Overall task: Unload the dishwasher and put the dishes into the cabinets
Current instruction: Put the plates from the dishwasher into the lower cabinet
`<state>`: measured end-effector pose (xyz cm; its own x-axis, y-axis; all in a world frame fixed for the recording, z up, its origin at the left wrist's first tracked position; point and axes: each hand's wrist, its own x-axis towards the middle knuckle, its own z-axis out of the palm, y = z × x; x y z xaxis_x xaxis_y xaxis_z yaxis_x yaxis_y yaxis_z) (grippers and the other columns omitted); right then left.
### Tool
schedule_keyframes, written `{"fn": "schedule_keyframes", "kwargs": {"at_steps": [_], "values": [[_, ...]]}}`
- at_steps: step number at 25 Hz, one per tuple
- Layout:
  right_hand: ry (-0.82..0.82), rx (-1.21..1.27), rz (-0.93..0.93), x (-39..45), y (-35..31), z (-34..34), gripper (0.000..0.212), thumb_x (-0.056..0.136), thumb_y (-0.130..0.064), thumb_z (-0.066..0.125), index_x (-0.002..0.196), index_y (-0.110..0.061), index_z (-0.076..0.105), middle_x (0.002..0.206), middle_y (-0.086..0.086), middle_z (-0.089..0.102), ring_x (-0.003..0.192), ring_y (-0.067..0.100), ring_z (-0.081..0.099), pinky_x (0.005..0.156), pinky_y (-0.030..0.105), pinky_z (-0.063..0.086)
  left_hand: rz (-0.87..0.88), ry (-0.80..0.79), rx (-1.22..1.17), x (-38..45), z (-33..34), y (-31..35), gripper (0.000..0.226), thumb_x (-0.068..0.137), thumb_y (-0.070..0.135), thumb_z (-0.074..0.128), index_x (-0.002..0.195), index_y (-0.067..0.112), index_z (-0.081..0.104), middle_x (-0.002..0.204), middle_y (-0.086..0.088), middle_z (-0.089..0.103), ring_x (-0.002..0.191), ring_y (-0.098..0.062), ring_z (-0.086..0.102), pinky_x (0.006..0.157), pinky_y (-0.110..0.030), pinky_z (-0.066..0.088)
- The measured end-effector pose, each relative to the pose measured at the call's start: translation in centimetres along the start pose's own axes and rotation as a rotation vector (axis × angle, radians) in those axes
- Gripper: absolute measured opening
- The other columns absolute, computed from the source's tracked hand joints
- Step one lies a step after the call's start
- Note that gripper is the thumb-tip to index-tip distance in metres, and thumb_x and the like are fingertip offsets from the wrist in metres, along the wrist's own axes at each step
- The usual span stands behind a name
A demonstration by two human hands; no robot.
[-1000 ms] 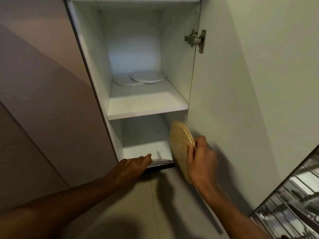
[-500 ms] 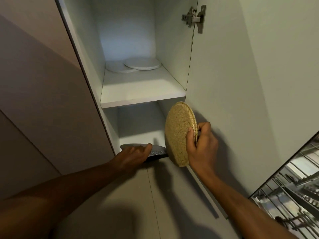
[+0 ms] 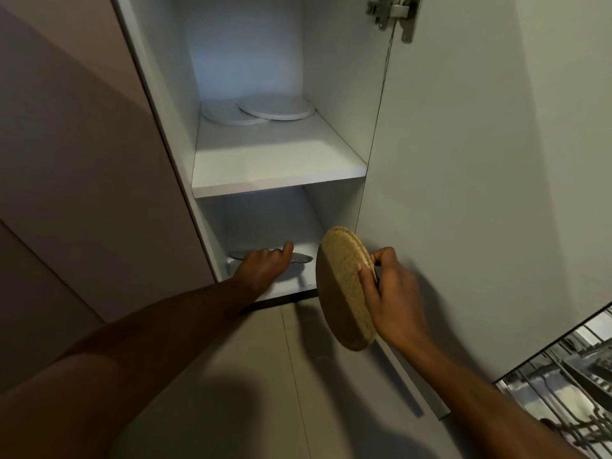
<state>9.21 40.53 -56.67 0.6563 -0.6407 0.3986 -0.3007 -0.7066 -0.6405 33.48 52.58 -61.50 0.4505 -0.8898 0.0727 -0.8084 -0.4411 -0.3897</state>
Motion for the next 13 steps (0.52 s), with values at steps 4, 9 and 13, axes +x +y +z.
{"fn": "schedule_keyframes", "kwargs": {"at_steps": [4, 9, 13], "values": [[-0.095, -0.009, 0.013, -0.2, 1.3, -0.7, 0.032, 0.103, -0.053, 0.047, 0.111, -0.022, 0.055, 0.092, -0.006, 0.067, 0.078, 0.010, 0.067, 0.065, 0.043, 0.061, -0.037, -0.018, 0.002, 2.6, 4.6, -0.5, 0.053, 0.065, 0.022, 0.094, 0.112, 0.008, 0.072, 0.070, -0.006, 0.071, 0.055, -0.024, 0.070, 0.046, -0.031, 0.052], [-0.140, 0.097, 0.159, 0.0, 2.0, -0.3, 0.027, 0.104, -0.044, 0.055, 0.108, -0.018, 0.060, 0.090, -0.004, 0.067, 0.078, 0.007, 0.065, 0.064, 0.028, 0.054, -0.005, 0.048, -0.124, 5.6, 11.5, -1.0, 0.047, 0.028, 0.008, 0.102, 0.064, 0.008, 0.071, 0.045, -0.006, 0.054, 0.033, -0.024, 0.054, 0.031, -0.025, 0.039], [-0.061, 0.148, 0.278, 1.6, 1.7, 2.1, 0.026, 0.105, -0.036, 0.058, 0.108, -0.010, 0.063, 0.089, -0.005, 0.064, 0.083, 0.014, 0.066, 0.065, 0.028, 0.050, -0.089, -0.134, -0.253, 5.6, 12.4, -0.7, 0.044, 0.041, 0.013, 0.102, 0.076, 0.007, 0.077, 0.056, -0.008, 0.064, 0.042, -0.023, 0.063, 0.036, -0.026, 0.048]]}}
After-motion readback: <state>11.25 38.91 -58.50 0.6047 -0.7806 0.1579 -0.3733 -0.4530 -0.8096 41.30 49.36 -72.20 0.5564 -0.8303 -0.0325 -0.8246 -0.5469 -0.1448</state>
